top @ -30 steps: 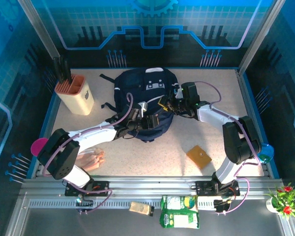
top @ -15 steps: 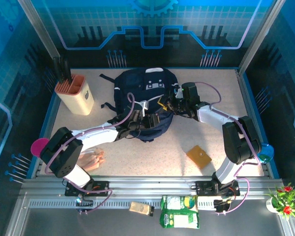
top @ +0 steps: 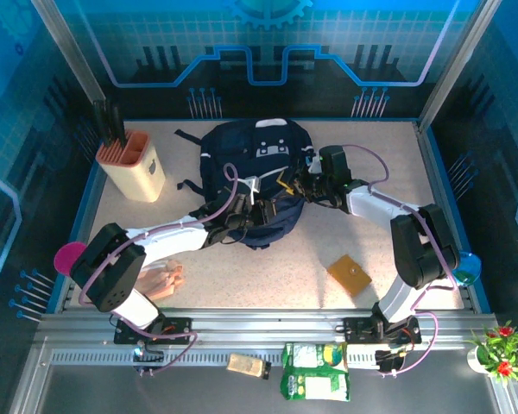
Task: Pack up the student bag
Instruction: Unzip the student bag at the top-center of the table.
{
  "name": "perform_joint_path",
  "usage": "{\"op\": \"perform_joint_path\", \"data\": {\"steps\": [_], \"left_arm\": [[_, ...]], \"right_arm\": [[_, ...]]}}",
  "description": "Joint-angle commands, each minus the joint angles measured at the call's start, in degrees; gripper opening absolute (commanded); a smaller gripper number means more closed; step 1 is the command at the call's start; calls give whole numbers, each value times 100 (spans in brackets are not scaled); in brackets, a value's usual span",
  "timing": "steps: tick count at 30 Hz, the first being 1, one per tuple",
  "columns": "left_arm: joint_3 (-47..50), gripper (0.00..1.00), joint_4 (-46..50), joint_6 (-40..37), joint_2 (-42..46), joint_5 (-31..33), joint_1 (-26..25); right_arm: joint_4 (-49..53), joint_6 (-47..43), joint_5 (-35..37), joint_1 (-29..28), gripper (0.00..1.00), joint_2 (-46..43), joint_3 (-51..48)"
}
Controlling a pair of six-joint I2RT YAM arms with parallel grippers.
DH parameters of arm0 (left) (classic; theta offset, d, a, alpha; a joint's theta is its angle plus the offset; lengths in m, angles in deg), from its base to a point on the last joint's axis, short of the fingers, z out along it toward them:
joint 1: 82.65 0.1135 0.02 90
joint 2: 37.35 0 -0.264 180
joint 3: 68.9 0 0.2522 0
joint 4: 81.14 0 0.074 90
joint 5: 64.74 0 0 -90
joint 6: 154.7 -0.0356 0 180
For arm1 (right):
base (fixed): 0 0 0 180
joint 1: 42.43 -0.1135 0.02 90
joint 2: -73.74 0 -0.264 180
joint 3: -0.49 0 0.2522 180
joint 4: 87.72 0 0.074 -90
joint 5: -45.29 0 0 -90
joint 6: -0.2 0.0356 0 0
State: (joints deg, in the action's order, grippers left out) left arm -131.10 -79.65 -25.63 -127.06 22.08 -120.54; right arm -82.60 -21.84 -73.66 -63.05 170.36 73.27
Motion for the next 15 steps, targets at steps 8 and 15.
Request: {"op": "perform_joint_path", "data": {"steps": [8, 15], "left_arm": [[1, 0, 1471, -799, 479, 641, 66], [653, 0, 1727, -1176, 915, 417, 500]], "right_arm": [[-410, -213, -35, 236, 15, -564, -346], [-851, -161, 16, 454, 15, -745, -641]]}}
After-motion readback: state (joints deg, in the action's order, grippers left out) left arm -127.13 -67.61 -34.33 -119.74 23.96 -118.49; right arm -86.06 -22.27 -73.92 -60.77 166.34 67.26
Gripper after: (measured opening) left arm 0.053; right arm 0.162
